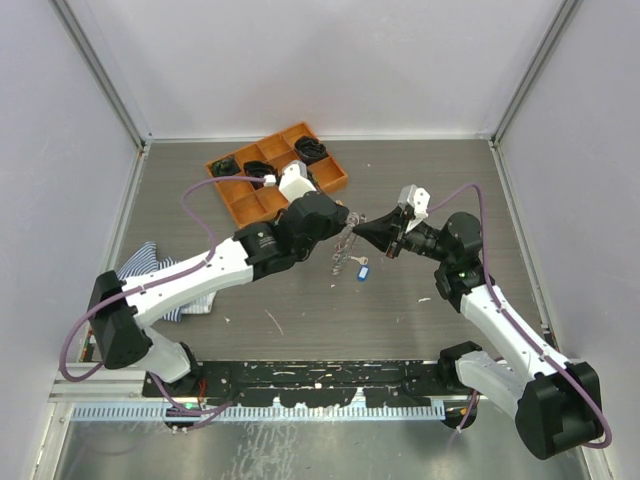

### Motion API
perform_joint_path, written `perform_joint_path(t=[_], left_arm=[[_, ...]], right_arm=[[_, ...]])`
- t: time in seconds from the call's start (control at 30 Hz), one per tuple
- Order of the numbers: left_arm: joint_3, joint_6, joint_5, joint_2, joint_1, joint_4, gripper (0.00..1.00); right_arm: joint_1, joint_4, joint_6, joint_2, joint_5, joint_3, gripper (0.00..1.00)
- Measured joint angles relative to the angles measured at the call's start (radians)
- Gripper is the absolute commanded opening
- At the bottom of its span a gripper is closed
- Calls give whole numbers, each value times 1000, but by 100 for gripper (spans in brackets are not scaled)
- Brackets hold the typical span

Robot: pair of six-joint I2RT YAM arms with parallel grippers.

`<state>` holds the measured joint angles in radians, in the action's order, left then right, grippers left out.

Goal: Remove the keys from the keyring

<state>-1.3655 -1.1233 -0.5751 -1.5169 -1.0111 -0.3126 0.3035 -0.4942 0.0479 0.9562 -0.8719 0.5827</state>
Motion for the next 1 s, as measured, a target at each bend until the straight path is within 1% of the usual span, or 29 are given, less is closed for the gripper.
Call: perform_joint_path(t=[0.17, 0.3, 0.57, 0.77, 1.0], left_arm=[[64, 71, 17, 56, 1, 90, 0], [76, 115, 44, 63, 2, 135, 0], [79, 169, 110, 63, 6, 169, 0], [95, 179, 138, 63, 12, 181, 0], [180, 178, 158, 76, 14, 239, 0]], right_arm=[[0, -28, 13, 0, -37, -11, 1], [-3, -43, 14, 0, -64, -11, 1], [-5, -51, 11, 0, -98, -11, 1], [-5, -51, 15, 0, -101, -11, 1], [-5, -45, 35, 11, -115, -26, 1]])
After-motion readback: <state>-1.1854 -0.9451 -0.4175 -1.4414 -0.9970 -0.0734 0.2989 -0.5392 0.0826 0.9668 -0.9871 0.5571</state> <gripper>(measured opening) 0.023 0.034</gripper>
